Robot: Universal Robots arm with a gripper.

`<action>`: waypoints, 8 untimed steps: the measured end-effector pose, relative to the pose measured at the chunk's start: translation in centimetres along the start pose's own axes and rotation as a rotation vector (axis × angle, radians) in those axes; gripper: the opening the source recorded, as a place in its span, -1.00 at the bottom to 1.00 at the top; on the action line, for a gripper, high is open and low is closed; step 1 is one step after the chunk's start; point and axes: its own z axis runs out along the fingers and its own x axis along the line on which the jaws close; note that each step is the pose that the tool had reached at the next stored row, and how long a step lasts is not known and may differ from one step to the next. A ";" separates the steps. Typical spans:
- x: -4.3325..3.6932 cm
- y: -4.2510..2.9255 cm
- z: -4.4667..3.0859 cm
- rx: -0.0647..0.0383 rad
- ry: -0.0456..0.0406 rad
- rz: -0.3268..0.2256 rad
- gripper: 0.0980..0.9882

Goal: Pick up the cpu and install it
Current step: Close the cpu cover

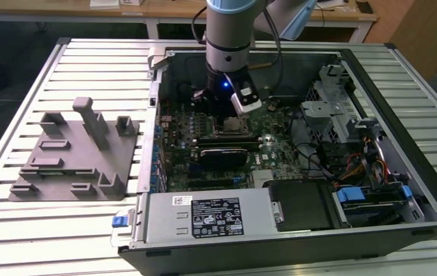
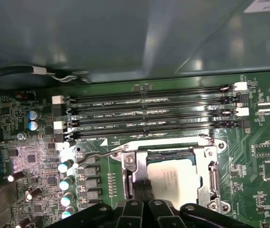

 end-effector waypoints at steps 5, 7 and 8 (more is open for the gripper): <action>-0.07 0.02 -0.02 0.000 -0.0004 0.000 -0.98; -0.07 0.02 -0.10 -0.001 -0.0005 0.000 -0.98; -0.07 0.01 -0.19 0.000 -0.0002 0.000 -0.98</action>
